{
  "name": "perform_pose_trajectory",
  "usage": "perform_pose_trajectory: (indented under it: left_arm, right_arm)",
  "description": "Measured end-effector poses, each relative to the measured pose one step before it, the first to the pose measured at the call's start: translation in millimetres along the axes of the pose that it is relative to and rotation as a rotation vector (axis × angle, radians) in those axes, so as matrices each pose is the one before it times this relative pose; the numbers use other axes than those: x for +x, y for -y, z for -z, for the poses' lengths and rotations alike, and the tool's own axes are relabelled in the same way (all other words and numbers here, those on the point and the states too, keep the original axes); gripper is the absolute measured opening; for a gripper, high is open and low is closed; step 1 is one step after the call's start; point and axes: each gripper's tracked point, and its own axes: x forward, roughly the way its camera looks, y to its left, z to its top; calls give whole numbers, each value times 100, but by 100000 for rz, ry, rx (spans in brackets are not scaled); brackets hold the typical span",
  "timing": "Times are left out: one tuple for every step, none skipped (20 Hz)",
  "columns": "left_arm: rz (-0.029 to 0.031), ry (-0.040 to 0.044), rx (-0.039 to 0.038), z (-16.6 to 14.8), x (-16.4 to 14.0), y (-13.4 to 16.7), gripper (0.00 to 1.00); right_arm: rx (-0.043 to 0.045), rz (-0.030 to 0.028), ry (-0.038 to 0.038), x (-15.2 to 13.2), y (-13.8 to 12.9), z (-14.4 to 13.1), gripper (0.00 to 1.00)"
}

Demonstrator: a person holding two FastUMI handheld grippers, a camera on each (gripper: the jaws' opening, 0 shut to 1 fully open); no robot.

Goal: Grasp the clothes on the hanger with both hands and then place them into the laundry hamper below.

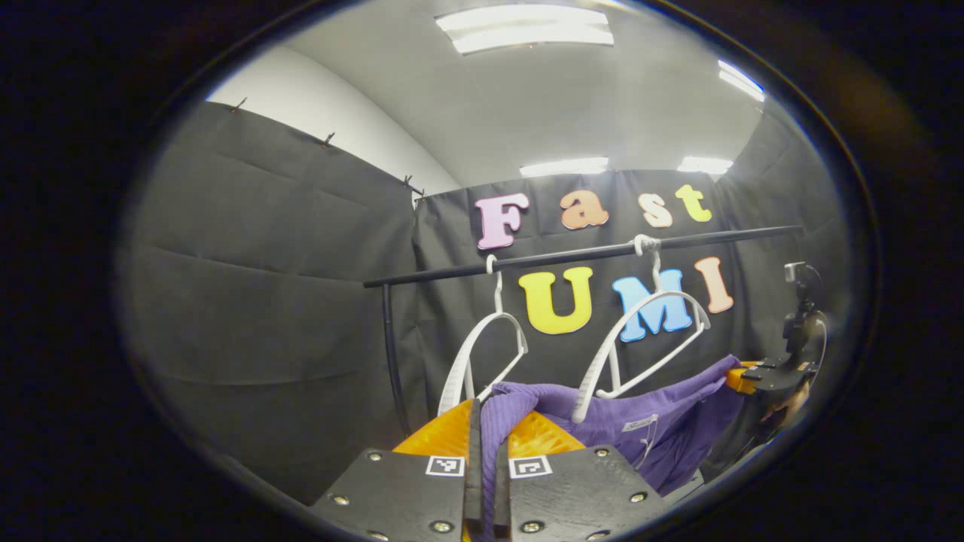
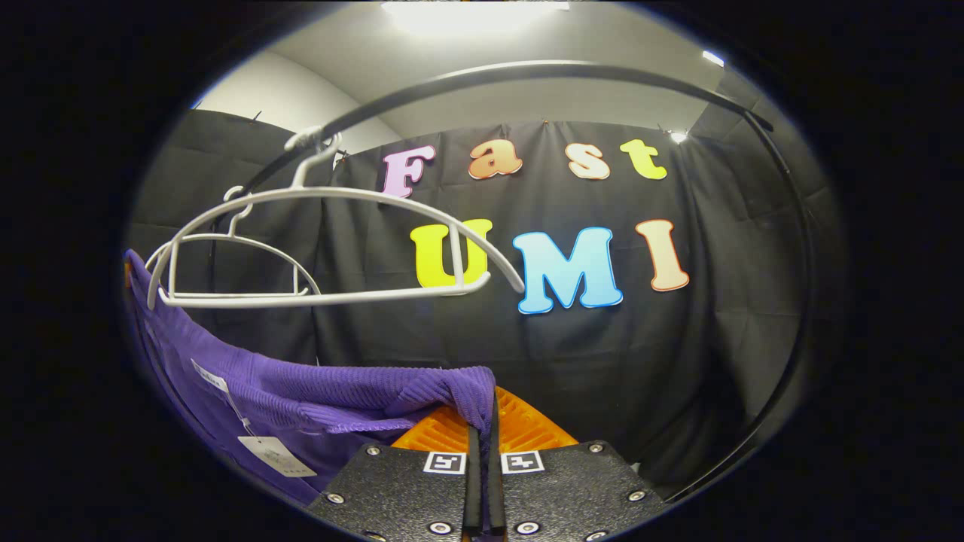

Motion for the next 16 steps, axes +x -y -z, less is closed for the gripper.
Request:
perform_pose_trajectory:
  left_arm:
    - [1710, 324, -598, -123, -671, 76, 6]
    - [1807, 475, -441, -248, -601, 151, 6]
    - [1884, 732, -489, -348, -635, 246, 6]
    - [2067, 923, -593, -450, -694, 267, 6]
    - [2204, 736, -626, -181, -638, 200, 6]
    - [2023, 445, -655, -215, -479, 213, 11]
    - [2238, 321, -732, -22, -449, 225, 6]
    - [2062, 119, -928, -49, -422, 185, 6]
    - [2779, 295, -1359, 10, -419, 442, 6]
    - [2898, 92, -1395, -41, -376, 655, 6]
    - [2688, 46, -803, 62, -378, 585, 7]
    - [2713, -58, -72, 27, -386, 672, 6]
    - [2340, -251, 352, 130, -358, 484, 6]
    - [2217, -121, 219, 125, -349, 684, 6]
    - [2004, -12, -199, 103, -329, 850, 6]
    - [1752, -210, -556, 215, -298, 763, 6]
  right_arm:
    - [559, 559, 1265, -1182, -228, -900, 3]
    - [372, 625, 1347, -1338, -129, -1038, 3]
    - [276, 539, 1639, -1328, -353, -952, 3]
    - [48, 602, 1823, -1324, -311, -1106, 3]
    - [-130, 473, 1436, -1319, -299, -1027, 3]
    - [-113, 272, 1392, -1350, -358, -922, 2]
    - [-296, 3, 900, -1243, -542, -738, 3]
    - [-413, -2, 690, -1275, -469, -665, 3]
    - [-640, -160, 451, -1194, -512, -625, 3]
    - [-896, -25, 690, -1273, -486, -602, 3]
    - [-1081, 18, 561, -1120, -518, -385, 3]
    - [-807, -80, 396, -1088, -522, -362, 3]
    - [-242, -310, 344, -948, -625, -219, 3]
    - [286, -359, 269, -916, -597, -207, 3]
    - [651, -386, 168, -721, -491, -153, 3]
    - [1050, -425, -72, -719, -492, -179, 3]
